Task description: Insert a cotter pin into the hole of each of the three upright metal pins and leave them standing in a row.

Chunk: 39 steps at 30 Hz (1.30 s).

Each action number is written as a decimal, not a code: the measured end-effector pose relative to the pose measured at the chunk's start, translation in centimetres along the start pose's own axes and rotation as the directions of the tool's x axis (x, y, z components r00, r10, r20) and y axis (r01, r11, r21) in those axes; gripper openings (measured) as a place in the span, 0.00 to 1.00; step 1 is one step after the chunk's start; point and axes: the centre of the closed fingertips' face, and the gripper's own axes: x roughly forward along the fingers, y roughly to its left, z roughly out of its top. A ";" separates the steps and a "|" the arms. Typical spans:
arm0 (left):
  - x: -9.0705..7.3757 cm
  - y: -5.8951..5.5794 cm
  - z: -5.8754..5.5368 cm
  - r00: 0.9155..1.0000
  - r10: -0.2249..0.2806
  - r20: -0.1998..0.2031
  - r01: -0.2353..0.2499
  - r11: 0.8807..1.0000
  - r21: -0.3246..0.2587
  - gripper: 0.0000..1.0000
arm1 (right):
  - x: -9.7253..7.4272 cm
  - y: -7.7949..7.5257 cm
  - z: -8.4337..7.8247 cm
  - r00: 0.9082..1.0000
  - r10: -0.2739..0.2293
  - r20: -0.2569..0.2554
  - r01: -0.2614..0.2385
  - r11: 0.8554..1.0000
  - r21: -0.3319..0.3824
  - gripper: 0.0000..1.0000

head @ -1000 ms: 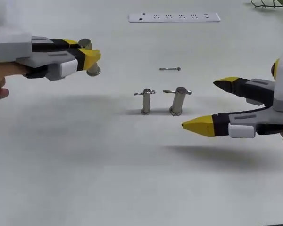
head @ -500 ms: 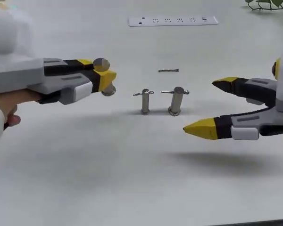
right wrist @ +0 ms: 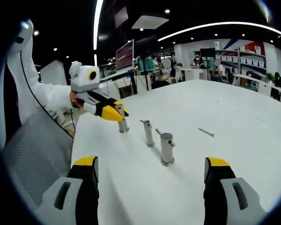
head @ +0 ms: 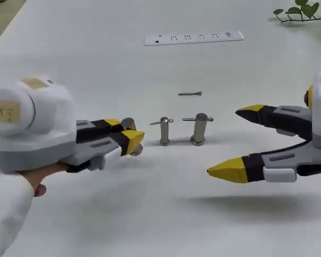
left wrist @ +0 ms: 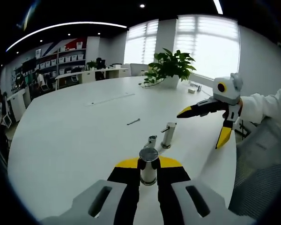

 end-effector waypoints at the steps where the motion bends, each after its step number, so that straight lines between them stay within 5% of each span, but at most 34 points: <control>1: 0.2 -0.1 -0.1 1.000 -0.001 -0.003 0.001 1.000 -0.002 0.10 | 0.0 0.0 -0.1 1.000 0.000 -0.003 0.000 1.000 -0.003 0.92; 21: 1.9 -0.7 -2.0 1.000 -0.013 -0.017 0.012 1.000 -0.022 0.10 | -0.1 -0.3 -0.3 1.000 0.004 -0.009 -0.004 1.000 0.002 0.91; 26: 2.0 -1.0 -2.4 1.000 -0.016 -0.026 0.017 1.000 0.011 0.10 | -0.1 -0.3 -0.3 1.000 0.002 -0.008 -0.001 1.000 0.005 0.91; 39: 1.9 -0.8 -2.3 1.000 -0.023 0.021 0.023 1.000 -0.005 0.10 | 0.0 -0.1 -0.4 1.000 0.006 -0.014 -0.006 1.000 0.008 0.90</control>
